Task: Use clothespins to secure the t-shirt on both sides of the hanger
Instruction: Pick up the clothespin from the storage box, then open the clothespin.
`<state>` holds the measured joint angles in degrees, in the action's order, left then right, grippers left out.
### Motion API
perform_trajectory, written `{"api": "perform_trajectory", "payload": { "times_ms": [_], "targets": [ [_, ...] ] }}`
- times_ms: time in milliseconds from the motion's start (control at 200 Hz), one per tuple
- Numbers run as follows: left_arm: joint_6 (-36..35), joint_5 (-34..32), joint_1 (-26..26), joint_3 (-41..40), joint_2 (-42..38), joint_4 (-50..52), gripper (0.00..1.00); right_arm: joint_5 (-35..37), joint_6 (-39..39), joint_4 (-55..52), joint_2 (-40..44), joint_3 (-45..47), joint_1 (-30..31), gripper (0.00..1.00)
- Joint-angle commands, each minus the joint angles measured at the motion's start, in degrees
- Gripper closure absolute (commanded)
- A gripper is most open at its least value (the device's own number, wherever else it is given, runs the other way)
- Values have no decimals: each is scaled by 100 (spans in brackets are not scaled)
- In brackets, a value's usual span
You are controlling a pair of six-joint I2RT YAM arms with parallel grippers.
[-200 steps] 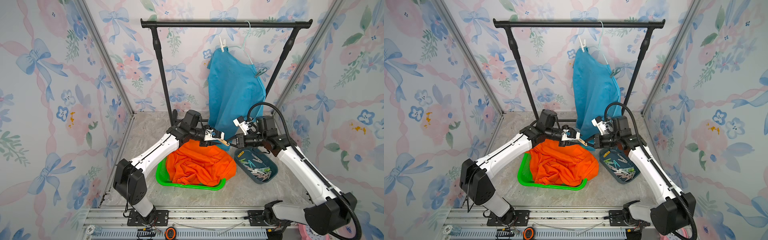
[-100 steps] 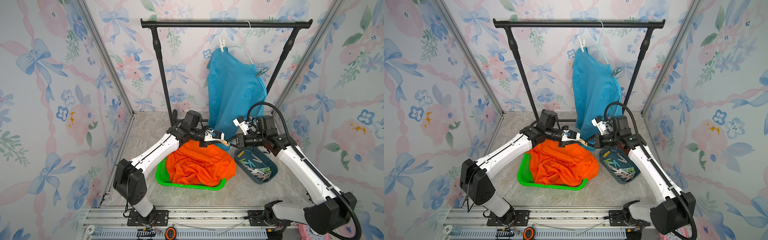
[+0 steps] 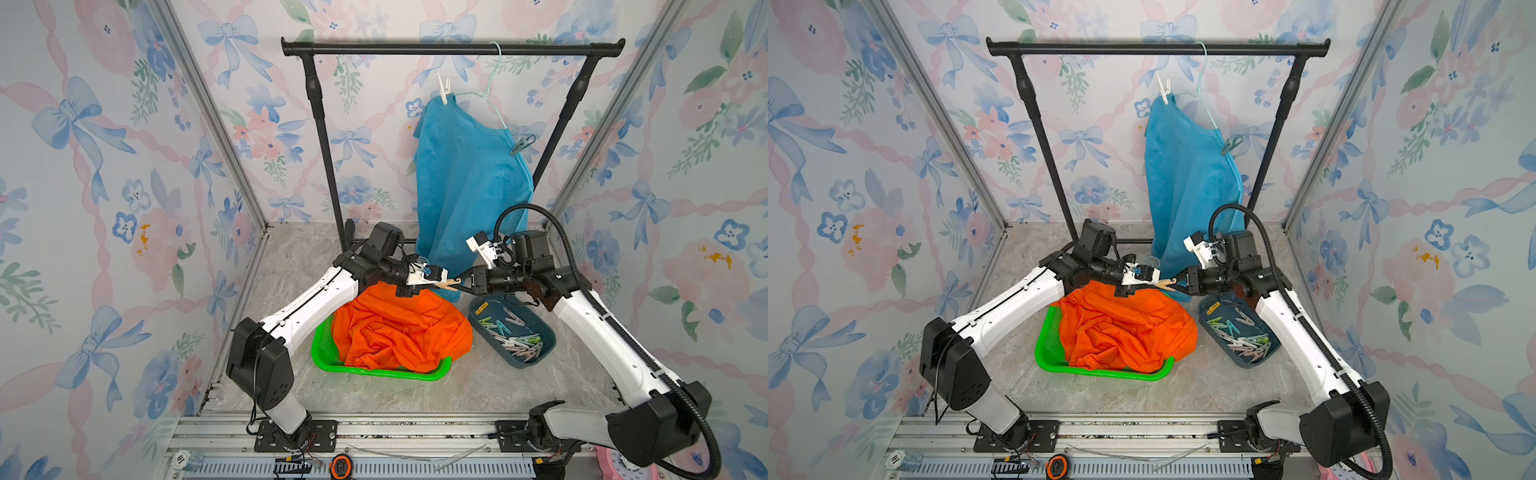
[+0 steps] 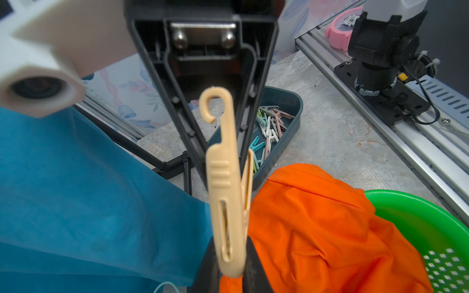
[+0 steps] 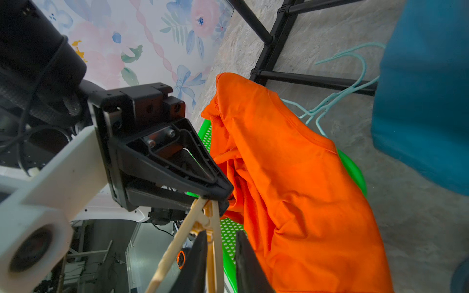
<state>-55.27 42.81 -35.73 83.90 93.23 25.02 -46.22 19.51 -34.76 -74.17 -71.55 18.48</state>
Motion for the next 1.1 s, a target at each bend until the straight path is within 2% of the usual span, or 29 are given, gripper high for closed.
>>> {"api": "perform_trajectory", "payload": {
  "times_ms": [0,175,355,500,625,780,965,1095],
  "targets": [
    [138,373,13,-126,-286,-93,100,25,132,198,141,-74,-20,63],
    [941,286,136,-1011,-859,-1100,100,163,346,485,377,103,-254,42],
    [2396,-191,340,-2107,-1492,-2645,100,459,466,826,799,381,-371,25],
    [3600,-715,296,-2897,-1903,-3695,99,1733,308,1352,1450,820,129,22],
    [4275,-1882,57,-3231,-1992,-4033,100,2666,642,2382,1906,1380,712,18],
    [5337,-3462,-337,-3508,-2150,-4405,99,3469,901,3035,1854,1556,1425,17],
    [5577,-5186,-1114,-3679,-2339,-4738,100,4355,1318,3669,1413,1514,2191,12],
    [5580,-5964,-1361,-3787,-2425,-5064,100,4874,1591,3750,1090,1330,2490,12]
  ]
}}
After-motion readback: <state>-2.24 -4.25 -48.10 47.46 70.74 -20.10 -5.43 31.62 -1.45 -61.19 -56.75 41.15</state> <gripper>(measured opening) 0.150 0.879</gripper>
